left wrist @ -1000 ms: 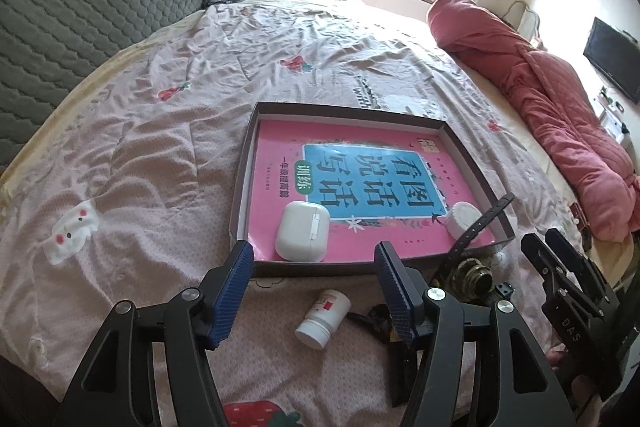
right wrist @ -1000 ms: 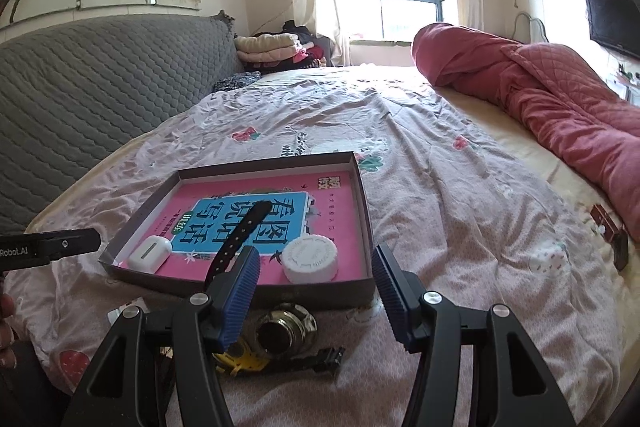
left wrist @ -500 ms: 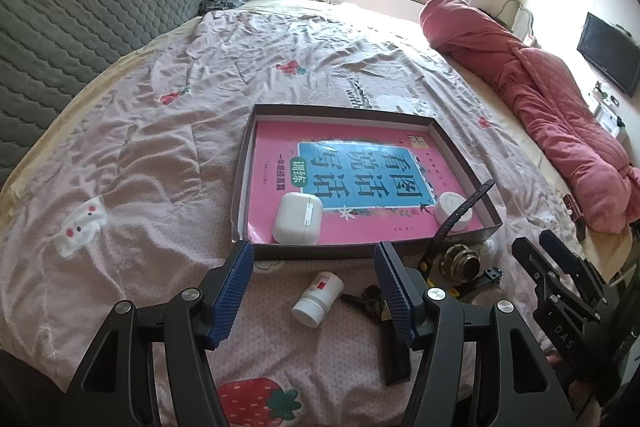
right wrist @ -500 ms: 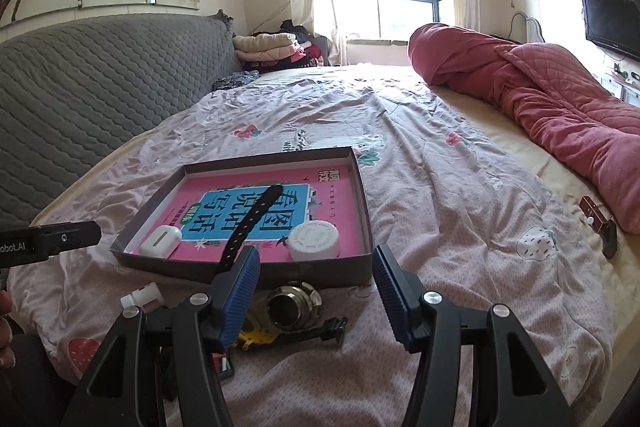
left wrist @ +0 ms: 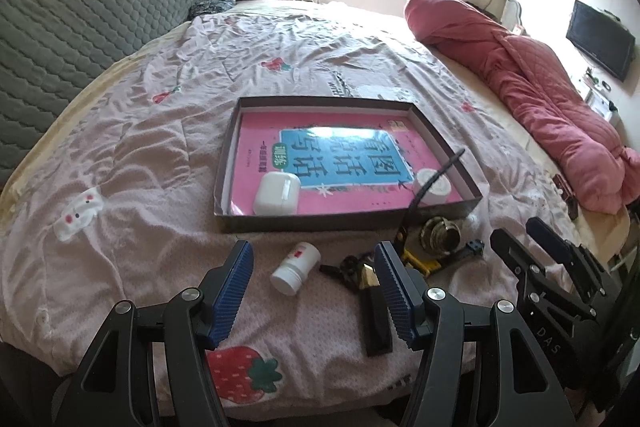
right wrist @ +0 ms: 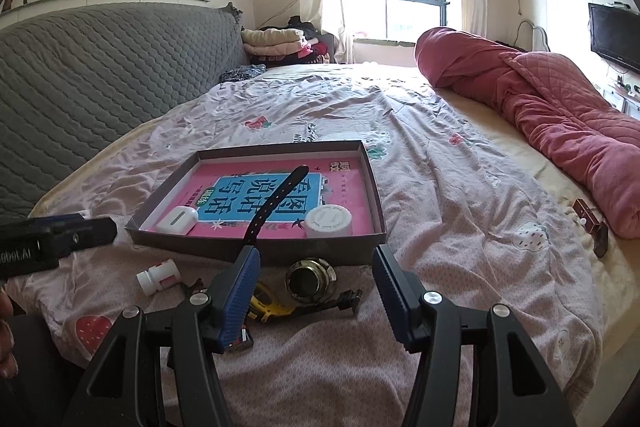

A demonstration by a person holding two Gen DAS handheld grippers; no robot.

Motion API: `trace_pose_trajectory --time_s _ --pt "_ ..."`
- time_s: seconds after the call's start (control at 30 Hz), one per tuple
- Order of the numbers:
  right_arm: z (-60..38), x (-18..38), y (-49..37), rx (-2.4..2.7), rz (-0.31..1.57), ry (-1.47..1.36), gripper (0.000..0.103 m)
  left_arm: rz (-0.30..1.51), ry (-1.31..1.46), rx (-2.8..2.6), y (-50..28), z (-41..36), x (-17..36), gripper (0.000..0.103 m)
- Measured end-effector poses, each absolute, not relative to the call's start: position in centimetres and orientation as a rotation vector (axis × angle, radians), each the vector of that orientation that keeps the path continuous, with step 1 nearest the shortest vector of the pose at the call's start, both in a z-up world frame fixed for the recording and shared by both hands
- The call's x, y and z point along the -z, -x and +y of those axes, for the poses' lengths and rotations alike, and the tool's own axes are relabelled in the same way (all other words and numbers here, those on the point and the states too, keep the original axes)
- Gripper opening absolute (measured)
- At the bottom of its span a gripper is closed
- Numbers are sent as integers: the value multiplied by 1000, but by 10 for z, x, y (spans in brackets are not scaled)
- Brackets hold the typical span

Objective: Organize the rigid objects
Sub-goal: 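Withdraw both open tools from the tray back toward the items, then move left tool to the black gold-topped case while right tool approaches the silver cylinder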

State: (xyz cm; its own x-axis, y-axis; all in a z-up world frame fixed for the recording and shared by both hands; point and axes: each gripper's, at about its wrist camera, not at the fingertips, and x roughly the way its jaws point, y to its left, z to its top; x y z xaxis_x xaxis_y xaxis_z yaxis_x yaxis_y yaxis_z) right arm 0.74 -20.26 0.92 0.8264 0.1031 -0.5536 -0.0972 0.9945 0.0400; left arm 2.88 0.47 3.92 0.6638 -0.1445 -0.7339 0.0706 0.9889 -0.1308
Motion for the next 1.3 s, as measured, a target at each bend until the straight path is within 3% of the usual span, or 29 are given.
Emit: trace_pose_trajectory --time_s 1.3 --pt "-199 -8 12 -132 622 5 58 914 63 173 -4 -16 -22 64"
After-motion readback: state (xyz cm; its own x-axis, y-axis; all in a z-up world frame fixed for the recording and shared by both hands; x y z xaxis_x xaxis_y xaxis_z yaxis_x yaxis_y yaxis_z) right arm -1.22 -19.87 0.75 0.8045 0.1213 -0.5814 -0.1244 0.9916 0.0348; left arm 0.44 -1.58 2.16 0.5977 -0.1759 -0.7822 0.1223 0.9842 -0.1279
